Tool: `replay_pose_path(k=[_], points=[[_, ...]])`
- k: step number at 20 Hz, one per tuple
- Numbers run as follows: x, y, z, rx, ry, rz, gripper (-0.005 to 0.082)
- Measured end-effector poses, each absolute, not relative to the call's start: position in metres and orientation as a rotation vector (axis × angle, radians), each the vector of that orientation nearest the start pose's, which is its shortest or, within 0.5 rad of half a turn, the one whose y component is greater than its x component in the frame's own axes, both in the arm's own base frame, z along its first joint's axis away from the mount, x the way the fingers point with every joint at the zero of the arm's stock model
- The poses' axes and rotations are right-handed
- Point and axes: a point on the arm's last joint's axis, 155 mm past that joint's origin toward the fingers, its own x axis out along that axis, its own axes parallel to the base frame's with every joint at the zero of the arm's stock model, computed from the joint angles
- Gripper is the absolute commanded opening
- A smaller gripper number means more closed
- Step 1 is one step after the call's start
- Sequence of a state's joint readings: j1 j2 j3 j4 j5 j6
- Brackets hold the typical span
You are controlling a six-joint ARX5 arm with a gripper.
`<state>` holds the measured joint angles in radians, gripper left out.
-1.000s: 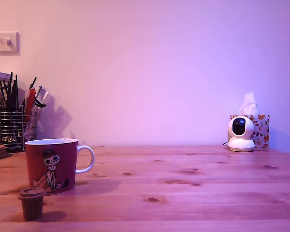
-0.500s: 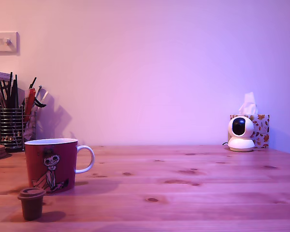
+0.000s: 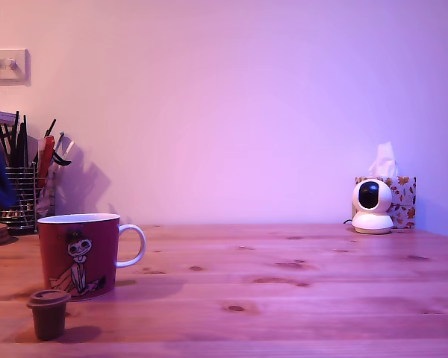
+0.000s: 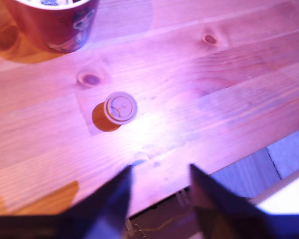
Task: Pick up the coffee capsules on the table and drop them inside the coffee cup
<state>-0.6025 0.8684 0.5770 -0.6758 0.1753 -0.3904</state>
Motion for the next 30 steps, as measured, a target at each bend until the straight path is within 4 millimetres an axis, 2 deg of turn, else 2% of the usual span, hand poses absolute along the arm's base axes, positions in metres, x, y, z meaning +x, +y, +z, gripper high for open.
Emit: replay_pose_path(k=[5, 11, 16, 28, 30], points=[[0.197, -0.168, 0.071, -0.116, 1.114, -0.470, 0.0659], [0.214, -0.164, 0.043, -0.066, 1.157, -0.367, 0.0659], [0.233, -0.170, 0.037, -0.045, 1.141, -0.344, 0.0659], [0.236, -0.170, 0.000, 0.027, 1.217, -0.323, 0.0651], [0.237, -0.171, -0.001, 0.028, 1.215, -0.325, 0.0602]])
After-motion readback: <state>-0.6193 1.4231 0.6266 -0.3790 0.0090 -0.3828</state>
